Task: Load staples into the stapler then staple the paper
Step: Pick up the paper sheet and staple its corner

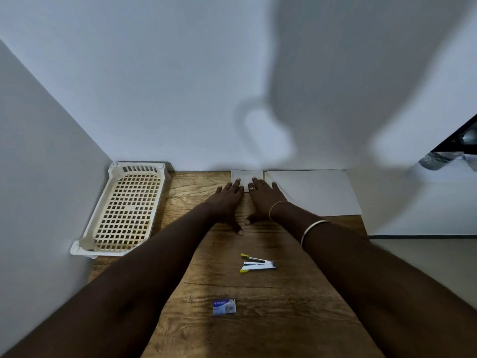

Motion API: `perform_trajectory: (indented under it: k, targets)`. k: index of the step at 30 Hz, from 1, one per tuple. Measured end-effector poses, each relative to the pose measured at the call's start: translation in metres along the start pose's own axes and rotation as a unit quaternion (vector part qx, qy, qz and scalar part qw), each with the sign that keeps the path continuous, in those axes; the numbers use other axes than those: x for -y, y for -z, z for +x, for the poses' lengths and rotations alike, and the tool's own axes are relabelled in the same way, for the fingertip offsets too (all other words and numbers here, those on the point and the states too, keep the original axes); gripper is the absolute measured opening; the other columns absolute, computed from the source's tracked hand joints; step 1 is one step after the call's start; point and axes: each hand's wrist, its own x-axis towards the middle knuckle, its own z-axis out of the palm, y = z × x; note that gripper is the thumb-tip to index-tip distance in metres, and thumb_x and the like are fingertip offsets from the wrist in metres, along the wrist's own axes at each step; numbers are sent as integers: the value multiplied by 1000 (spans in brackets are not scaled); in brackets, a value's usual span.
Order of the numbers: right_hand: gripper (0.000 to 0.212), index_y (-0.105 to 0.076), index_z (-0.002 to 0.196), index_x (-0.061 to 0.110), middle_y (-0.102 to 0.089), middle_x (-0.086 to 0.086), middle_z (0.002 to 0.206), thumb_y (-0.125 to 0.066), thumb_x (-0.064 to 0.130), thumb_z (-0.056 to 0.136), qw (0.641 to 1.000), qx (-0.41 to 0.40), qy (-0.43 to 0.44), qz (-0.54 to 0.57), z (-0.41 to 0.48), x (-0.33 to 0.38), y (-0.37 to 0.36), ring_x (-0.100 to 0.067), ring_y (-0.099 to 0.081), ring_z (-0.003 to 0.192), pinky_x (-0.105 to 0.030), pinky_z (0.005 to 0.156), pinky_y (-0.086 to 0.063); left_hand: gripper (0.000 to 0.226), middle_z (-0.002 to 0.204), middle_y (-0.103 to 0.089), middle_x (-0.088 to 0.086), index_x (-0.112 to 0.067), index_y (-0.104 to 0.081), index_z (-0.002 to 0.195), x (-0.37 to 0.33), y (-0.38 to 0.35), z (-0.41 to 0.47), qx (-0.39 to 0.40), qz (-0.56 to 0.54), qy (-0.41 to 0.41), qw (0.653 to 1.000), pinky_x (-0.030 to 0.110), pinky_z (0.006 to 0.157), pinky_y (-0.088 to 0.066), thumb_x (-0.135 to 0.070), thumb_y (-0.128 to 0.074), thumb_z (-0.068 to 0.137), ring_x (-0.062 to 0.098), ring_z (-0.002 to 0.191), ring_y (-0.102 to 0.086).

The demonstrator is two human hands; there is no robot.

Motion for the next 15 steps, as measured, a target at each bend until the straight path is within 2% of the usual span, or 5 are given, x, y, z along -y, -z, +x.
perform_trajectory:
  k: [3, 7, 11, 15]
  targets:
    - [127, -13, 158, 10, -8, -12, 168, -75, 72, 67, 1000, 16, 7, -11, 4, -2, -2, -28, -12, 155, -56, 123, -12, 150, 169, 12, 17, -4, 1, 160, -2, -1, 2, 8, 1, -6, 1000, 54, 126, -7, -68, -86, 56, 36, 157, 5]
    - [116, -14, 158, 9, -6, -14, 168, -62, 76, 76, 999, 16, 29, -20, -4, -4, -10, -29, -9, 155, -57, 123, -10, 145, 169, 11, 16, -5, -1, 161, -3, -6, -4, 3, -6, -10, 1000, 53, 127, -6, -70, -83, 60, 34, 157, 4]
    - [95, -18, 158, 11, -8, -14, 168, -50, 69, 89, 999, -10, 42, -26, -26, 3, -25, -29, -11, 154, -55, 122, -11, 139, 170, 10, 14, -8, -2, 161, -6, -23, -22, -9, -16, -18, 1000, 54, 127, -4, -72, -79, 65, 32, 157, 4]
    - [79, -21, 157, 13, -11, -11, 168, -44, 58, 97, 998, -46, 35, -7, -57, 15, -48, -27, -13, 154, -51, 122, -15, 124, 171, 7, 11, -9, -7, 162, -15, -47, -44, -27, -41, -16, 999, 53, 127, -5, -66, -74, 75, 30, 158, 2]
